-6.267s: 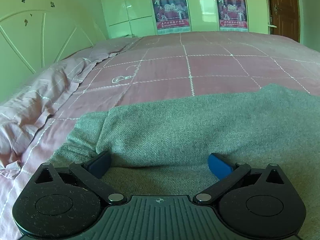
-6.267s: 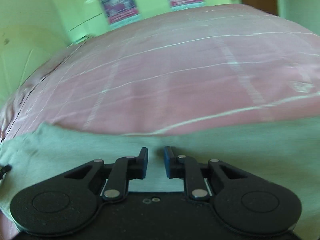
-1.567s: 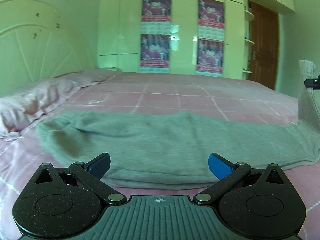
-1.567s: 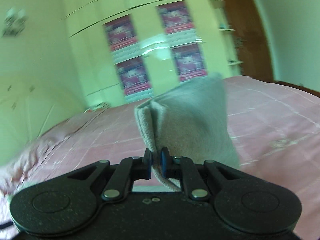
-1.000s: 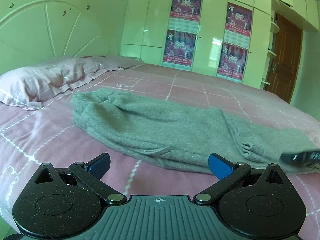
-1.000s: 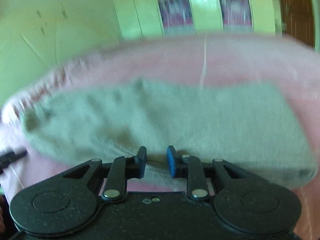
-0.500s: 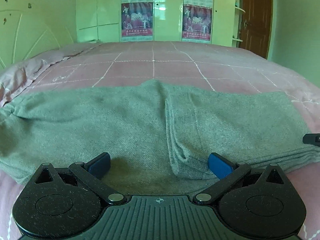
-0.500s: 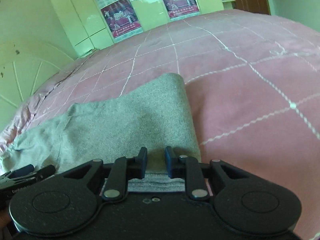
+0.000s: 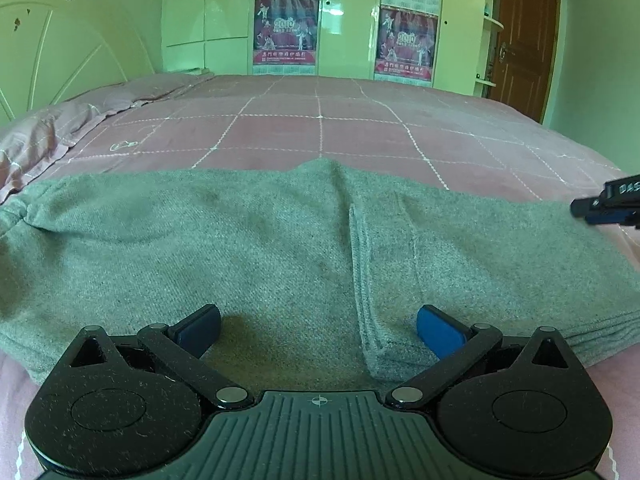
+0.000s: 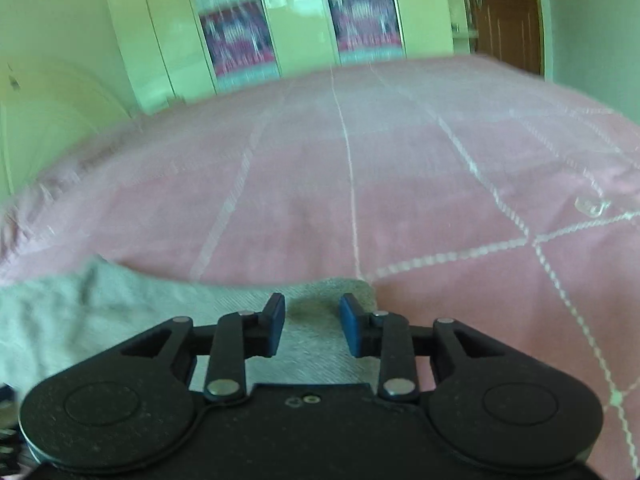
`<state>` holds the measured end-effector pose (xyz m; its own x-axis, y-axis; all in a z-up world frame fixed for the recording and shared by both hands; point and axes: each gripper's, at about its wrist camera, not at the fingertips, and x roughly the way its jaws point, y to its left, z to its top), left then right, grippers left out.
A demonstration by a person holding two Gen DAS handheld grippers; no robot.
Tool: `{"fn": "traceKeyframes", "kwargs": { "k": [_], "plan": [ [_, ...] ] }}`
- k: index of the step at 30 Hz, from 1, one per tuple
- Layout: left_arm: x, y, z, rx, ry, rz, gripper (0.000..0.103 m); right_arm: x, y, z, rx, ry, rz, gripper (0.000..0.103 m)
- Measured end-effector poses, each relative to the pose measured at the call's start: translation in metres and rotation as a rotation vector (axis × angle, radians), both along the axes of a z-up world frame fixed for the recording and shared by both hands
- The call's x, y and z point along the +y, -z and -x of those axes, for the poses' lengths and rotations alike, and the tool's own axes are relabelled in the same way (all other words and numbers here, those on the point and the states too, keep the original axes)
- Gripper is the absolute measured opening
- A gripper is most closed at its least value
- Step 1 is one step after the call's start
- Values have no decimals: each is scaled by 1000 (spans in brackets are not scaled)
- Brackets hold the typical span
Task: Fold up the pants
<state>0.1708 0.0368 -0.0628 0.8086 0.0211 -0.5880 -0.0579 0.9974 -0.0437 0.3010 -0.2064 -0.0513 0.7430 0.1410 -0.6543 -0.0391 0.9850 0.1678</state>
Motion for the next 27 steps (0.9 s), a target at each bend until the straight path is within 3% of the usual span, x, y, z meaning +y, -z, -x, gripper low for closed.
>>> {"fn": "traceKeyframes", "kwargs": {
  "k": [4,8,9,10,13,17,21,24,27],
  "plan": [
    [0,5,2,-17,2,3,103,5,4,0,-1,-37,45,22],
    [4,7,1,-29,4,12,103,1,-7,35,-116,-27,-6,27],
    [5,8,2,-33,5,15,103,2,-1,40,-105,-34,23,29],
    [5,8,2,-34,6,16,103,3,10,38,-35,-43,48,29],
    [15,-3,8,-25,25,57,103,-2,4,60,-84,-22,21,30],
    [55,-21,52,-109,-9,69,103,-2,-13,110,-210,-57,-25,38],
    [116,-25,91,-146,-106,104,103,1,-12,138,-229,-68,-70,40],
    [169,-12,93,-107,-200,218,103,7,-7,148,-216,-64,-119,40],
    [219,17,74,-77,-233,487,103,20,-5,149,-187,-73,-136,40]
  ]
}}
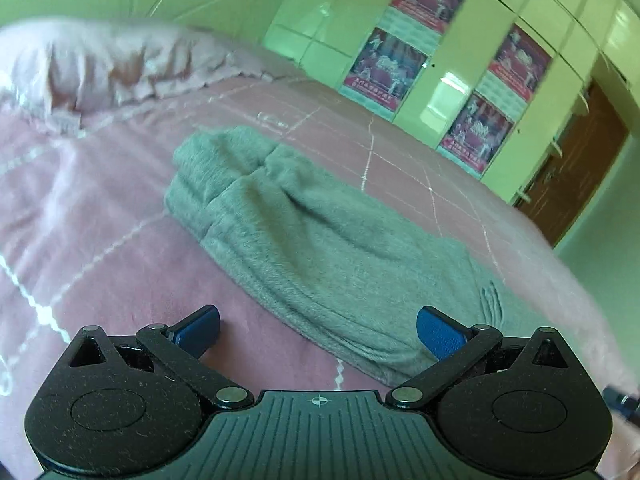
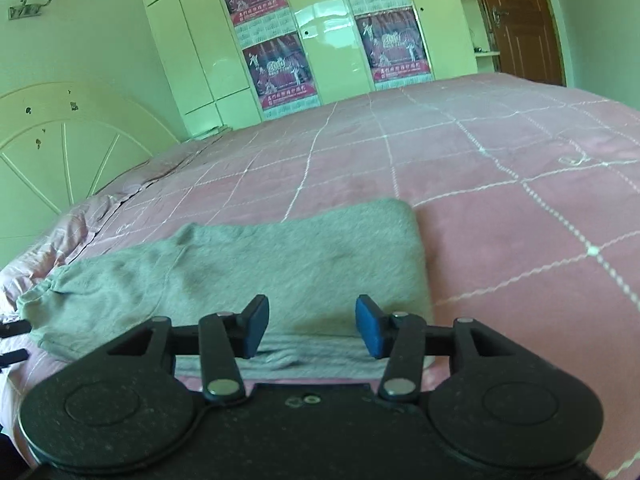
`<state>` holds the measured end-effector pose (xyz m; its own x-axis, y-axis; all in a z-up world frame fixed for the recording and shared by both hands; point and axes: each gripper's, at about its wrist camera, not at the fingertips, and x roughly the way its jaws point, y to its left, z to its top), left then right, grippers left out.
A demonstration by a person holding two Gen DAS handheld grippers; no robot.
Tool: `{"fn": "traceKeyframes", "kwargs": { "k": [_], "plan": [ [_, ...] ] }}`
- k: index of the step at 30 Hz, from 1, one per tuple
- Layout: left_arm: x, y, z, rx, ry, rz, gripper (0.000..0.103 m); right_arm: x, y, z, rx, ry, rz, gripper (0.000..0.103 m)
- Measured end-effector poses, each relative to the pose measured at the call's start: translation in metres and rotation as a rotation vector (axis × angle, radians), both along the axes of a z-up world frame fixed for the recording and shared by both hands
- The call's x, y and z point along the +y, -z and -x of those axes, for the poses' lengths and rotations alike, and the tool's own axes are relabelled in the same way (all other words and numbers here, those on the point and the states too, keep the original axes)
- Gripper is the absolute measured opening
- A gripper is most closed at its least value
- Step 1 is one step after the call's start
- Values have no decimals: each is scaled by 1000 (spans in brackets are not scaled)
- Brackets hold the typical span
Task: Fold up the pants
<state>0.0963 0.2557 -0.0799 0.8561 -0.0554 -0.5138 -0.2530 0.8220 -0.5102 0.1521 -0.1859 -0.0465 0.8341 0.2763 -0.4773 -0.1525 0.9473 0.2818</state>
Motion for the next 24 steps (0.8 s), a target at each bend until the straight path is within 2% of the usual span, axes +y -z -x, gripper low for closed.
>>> {"fn": "traceKeyframes", "kwargs": {
  "k": [1,4,8,10,11,12,13,14,16,20,21,22,24],
  "plan": [
    [11,9,-4,-25,-6,63,103,2,-1,0,4,-4,-9,40],
    [36,26,-24,-91,-7,187,103,11,-6,3,7,-6,-3,42],
    [59,34,-61,-98,51,233,103,26,-11,4,13,-16,19,44],
    [71,39,-72,-122,48,285,103,41,-13,0,23,-36,34,44],
    [77,41,-74,-134,30,315,97,51,-14,-3,27,-54,47,44],
    [85,41,-70,-133,-38,335,32,64,-15,-7,27,-83,62,44],
    [93,46,-65,-116,-90,375,34,77,-16,-9,20,-119,77,44],
    [97,50,-60,-151,-98,395,33,91,-17,-11,11,-157,100,44],
    [91,49,-53,-178,-67,316,33,123,-16,-16,-6,-230,173,44],
    [98,60,-49,-190,-56,355,33,173,-7,-20,-23,-342,275,48],
    [99,64,-52,-186,-48,357,33,185,1,-24,0,-347,339,50],
    [101,67,-52,-192,-39,368,33,198,16,-29,60,-353,434,51],
    [102,68,-53,-192,-32,367,34,208,31,-23,-3,-343,516,52]
  ]
}}
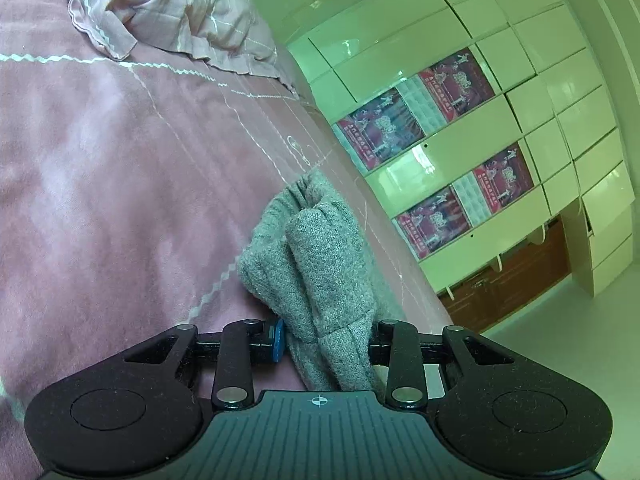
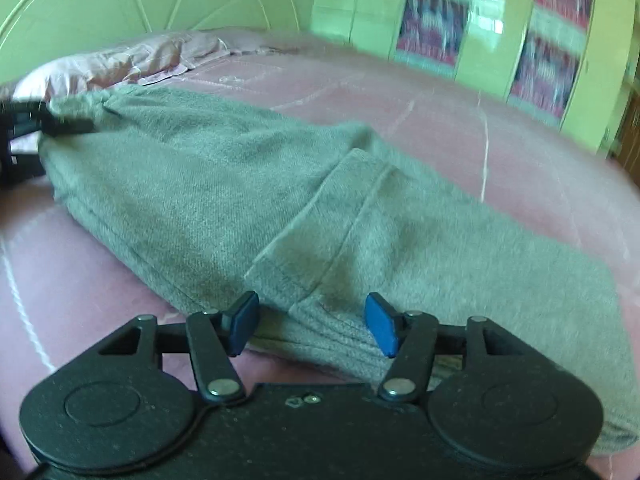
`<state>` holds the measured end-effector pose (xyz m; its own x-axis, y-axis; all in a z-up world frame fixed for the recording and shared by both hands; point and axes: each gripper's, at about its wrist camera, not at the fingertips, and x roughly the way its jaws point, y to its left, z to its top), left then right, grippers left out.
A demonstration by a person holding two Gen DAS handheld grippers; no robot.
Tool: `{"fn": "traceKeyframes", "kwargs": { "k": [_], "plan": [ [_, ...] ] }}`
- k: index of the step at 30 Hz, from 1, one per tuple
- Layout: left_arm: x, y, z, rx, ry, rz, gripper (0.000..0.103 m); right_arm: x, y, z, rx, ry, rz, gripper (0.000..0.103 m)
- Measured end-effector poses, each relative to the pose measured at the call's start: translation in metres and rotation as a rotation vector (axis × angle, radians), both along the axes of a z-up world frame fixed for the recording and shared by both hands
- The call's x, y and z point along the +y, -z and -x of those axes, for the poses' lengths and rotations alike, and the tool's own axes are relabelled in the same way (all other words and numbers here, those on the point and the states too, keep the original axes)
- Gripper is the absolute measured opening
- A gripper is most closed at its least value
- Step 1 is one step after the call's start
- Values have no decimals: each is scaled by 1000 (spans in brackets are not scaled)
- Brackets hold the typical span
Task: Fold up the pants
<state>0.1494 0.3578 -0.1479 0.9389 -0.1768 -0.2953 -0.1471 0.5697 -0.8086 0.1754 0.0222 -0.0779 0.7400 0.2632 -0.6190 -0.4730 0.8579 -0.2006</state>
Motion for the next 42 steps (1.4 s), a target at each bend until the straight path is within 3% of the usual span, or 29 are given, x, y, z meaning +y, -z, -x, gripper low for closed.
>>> {"fn": "traceKeyframes", "kwargs": {
  "k": [5,11,13,15,17,18,19,22,24,27,31,34,35,36,37,40,42],
  "plan": [
    [-1,-2,3,2,2,-14,34,-4,-9,-2,22,29,-44,55],
    [-5,-8,8,15,-13,-43,34,2,-1,-5,10,25,9,59],
    [-7,-11,7,30,-12,-77,34,5,5,0,-32,12,38,59],
    [-10,-18,8,50,-12,-126,34,-3,-6,-1,-13,21,-16,58],
    [-20,-37,13,50,-3,-221,34,-37,-32,12,-80,54,-220,65],
    [-25,-49,13,48,0,-268,34,-58,-41,21,-125,75,-308,82],
    [-34,-64,13,47,2,-334,34,-79,-46,24,-135,107,-361,85],
    [-82,-120,0,49,22,-585,34,-145,-52,24,-127,248,-518,81],
    [-131,-158,-15,-6,81,-738,34,-185,-53,23,-150,363,-608,81],
    [-206,-196,-39,-108,209,-840,34,-239,-50,20,-151,496,-729,79],
    [-306,-206,-65,-179,394,-857,34,-301,-43,31,-175,633,-861,79],
    [-381,-187,-71,-198,575,-824,37,-333,-34,40,-192,701,-918,80],
    [-401,-174,-73,-182,620,-805,52,-340,-32,42,-188,715,-938,80],
    [-418,-160,-73,-137,665,-778,78,-347,-28,40,-173,727,-964,80],
    [-430,-147,-69,-89,681,-761,86,-351,-25,37,-156,733,-984,80],
    [-428,-129,-50,-66,657,-672,87,-351,-19,32,-127,683,-1013,80],
    [-417,-126,-43,-46,634,-663,87,-344,-15,28,-103,645,-1013,79]
  ]
}}
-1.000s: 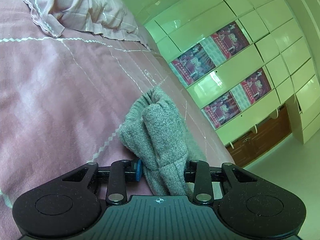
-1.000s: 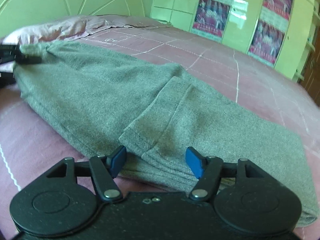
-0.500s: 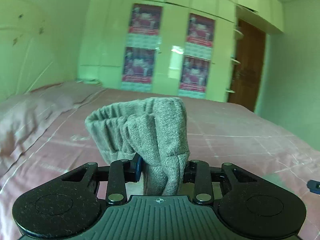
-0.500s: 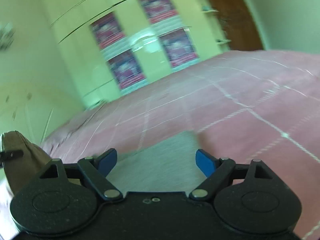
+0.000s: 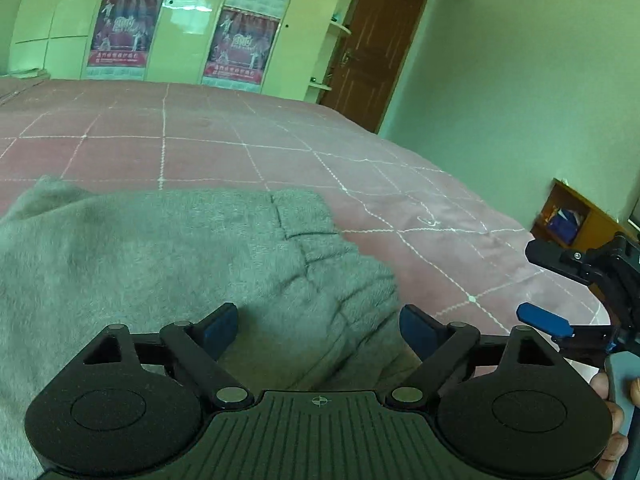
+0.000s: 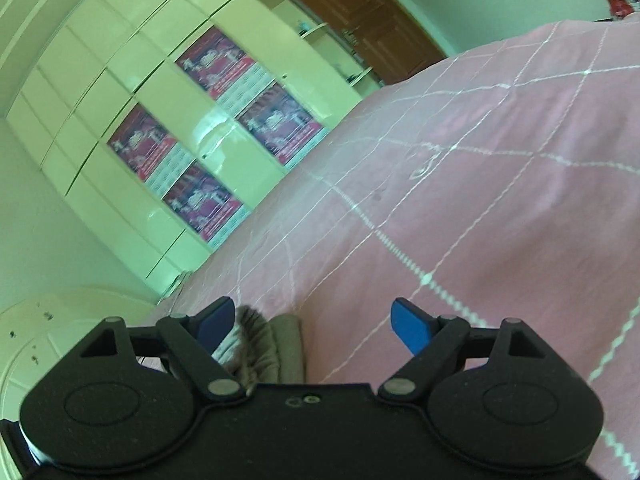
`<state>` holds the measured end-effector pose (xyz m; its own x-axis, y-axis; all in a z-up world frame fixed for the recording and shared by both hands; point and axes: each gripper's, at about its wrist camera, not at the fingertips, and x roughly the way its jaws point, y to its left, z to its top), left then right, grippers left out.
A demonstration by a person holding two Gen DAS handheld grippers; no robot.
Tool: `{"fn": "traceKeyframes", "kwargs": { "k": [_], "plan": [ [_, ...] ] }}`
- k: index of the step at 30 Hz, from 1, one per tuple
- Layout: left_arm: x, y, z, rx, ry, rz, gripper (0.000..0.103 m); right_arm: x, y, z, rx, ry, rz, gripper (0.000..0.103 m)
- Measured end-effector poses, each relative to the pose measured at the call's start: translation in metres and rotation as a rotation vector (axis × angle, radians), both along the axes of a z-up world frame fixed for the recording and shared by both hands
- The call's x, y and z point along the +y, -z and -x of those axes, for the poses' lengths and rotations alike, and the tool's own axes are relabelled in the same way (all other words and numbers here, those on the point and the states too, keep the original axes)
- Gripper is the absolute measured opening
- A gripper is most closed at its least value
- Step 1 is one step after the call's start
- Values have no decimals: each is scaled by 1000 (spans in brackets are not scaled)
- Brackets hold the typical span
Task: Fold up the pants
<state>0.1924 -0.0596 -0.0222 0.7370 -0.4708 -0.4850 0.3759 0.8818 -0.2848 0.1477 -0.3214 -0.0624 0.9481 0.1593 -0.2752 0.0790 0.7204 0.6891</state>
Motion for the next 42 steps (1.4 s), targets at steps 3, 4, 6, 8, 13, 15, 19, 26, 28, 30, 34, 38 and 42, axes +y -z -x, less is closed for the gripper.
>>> {"fn": "traceKeyframes", "kwargs": {
  "k": [3,4,6,8,13,15,19,26,28,30,34,38,42],
  "plan": [
    [18,1,5,-1,-28,-5,87,16,3,-7,10,-84,-11,75],
    [23,1,6,0,-41,-3,87,21,4,-8,12,-114,-18,74],
    [29,1,11,4,-50,0,87,30,4,-10,20,-141,-25,73],
    [34,3,11,5,-61,-1,87,36,4,-11,26,-151,-17,73],
    [42,6,7,4,-85,12,87,49,-3,-6,35,-174,-2,73],
    [45,9,7,5,-95,16,87,54,-4,-5,38,-182,7,73],
    [54,12,14,5,-108,25,87,62,-6,-3,46,-189,15,73],
    [109,18,62,-49,-166,-46,87,72,-5,-7,68,-246,-32,69],
    [129,20,78,-65,-194,-79,87,72,0,-12,89,-261,-88,65],
    [145,23,85,-44,-223,-83,87,72,8,-14,110,-255,-165,65],
    [164,32,86,-19,-269,-85,87,76,20,-21,156,-256,-233,62],
    [163,46,75,23,-271,-147,87,84,17,-30,167,-242,-220,62],
    [158,50,73,17,-263,-174,87,91,19,-50,248,-232,-229,66]
  ]
}}
